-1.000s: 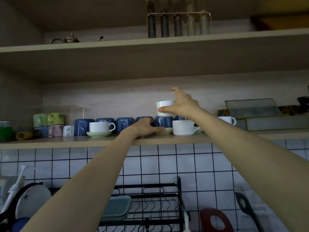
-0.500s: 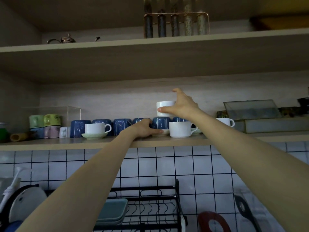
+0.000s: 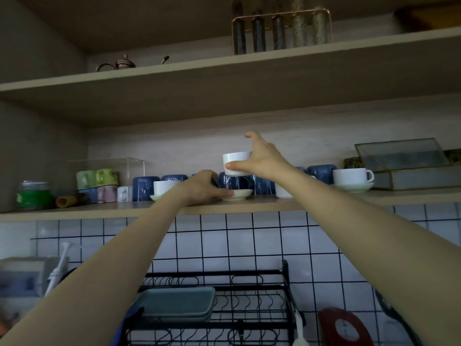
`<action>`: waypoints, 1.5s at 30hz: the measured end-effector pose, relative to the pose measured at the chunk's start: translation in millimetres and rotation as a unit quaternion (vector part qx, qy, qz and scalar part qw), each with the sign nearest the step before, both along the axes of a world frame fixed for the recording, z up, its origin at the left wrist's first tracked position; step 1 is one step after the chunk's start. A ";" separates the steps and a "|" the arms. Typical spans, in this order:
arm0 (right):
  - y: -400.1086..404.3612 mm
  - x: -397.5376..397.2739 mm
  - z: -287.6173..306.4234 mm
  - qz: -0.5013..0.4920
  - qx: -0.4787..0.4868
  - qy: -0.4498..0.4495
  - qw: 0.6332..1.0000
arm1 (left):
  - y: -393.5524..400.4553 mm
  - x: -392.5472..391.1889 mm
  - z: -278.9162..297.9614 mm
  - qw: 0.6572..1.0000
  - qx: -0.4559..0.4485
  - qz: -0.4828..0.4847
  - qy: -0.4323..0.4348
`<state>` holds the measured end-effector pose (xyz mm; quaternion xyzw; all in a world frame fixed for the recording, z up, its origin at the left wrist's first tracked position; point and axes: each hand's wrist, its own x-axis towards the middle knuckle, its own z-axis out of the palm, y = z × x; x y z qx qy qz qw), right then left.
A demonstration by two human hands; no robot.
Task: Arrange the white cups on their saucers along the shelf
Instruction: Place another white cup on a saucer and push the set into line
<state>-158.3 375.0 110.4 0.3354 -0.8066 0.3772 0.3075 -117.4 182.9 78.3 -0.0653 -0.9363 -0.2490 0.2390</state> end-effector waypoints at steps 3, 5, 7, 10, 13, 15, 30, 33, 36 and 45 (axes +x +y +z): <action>-12.6 0.4 -8.1 0.010 0.004 -0.006 1.000 | -2.4 7.7 -2.6 1.000 -0.014 0.003 0.002; -19.7 -1.9 -13.2 0.012 0.001 -0.013 1.000 | -4.9 9.7 -5.7 1.000 -0.023 -0.004 0.001; -25.2 -6.2 -17.3 0.006 -0.001 -0.023 1.000 | -7.6 8.4 -9.9 1.000 -0.017 -0.012 -0.002; -29.4 -14.4 -23.6 -0.009 -0.006 -0.039 0.999 | -9.3 4.9 -15.7 1.000 -0.003 -0.013 0.002; -33.2 -20.4 -29.8 -0.025 -0.018 -0.062 0.998 | -11.1 0.0 -16.6 1.000 0.008 0.009 -0.004; -34.4 -21.9 -30.4 -0.042 -0.016 -0.076 0.996 | -10.9 -1.6 -17.1 0.999 0.000 0.032 -0.014; -32.4 -35.5 -33.5 0.016 -0.013 -0.166 0.986 | -7.7 -4.6 -17.2 0.998 -0.020 0.046 -0.037; -31.6 -38.0 -34.5 0.024 -0.019 -0.155 0.987 | -7.8 -5.0 -17.3 0.998 -0.018 0.042 -0.036; -31.4 -39.4 -34.6 0.032 -0.017 -0.156 0.987 | -8.1 -4.9 -17.5 0.998 -0.019 0.041 -0.041; -26.0 -44.0 -32.9 0.071 -0.061 -0.242 0.966 | -6.9 -5.2 -16.2 0.996 -0.039 0.055 -0.064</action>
